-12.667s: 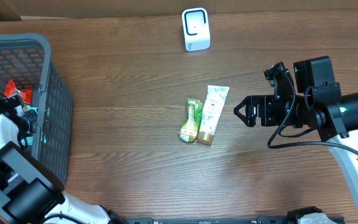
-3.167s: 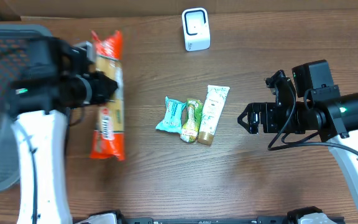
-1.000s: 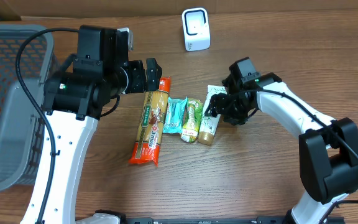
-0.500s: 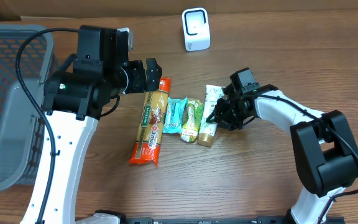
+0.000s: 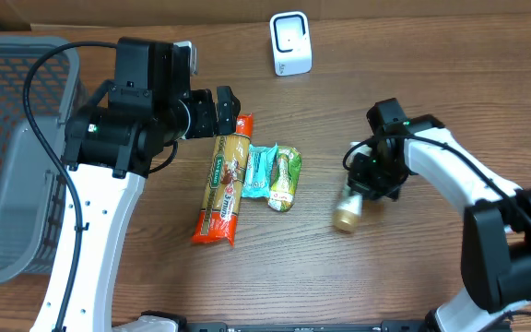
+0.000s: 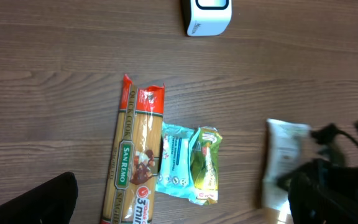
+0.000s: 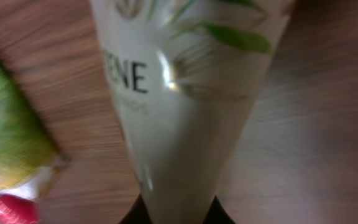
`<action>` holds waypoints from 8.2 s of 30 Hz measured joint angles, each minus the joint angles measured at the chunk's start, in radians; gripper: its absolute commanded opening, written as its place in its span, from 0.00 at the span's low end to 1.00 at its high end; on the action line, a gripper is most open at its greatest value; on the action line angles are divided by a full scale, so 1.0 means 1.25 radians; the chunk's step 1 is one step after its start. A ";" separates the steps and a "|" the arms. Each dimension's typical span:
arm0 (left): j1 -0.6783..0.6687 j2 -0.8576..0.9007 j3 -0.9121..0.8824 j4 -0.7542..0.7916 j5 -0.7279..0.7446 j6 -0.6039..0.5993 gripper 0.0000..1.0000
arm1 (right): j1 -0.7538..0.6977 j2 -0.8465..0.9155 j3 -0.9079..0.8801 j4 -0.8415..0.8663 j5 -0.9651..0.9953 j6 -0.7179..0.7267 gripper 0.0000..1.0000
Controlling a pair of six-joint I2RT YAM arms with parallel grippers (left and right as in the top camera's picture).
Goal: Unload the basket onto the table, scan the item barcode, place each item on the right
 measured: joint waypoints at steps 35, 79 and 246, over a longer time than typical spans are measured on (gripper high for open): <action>0.000 0.000 0.000 0.000 0.000 0.000 1.00 | 0.336 0.161 0.245 -0.193 0.366 0.056 0.56; 0.000 0.000 0.000 -0.002 0.000 0.000 1.00 | 0.015 -0.052 -0.051 0.005 -0.250 -0.358 0.68; 0.000 0.000 0.000 -0.002 0.000 0.000 1.00 | -0.148 0.061 0.145 -0.008 -0.010 -0.410 0.87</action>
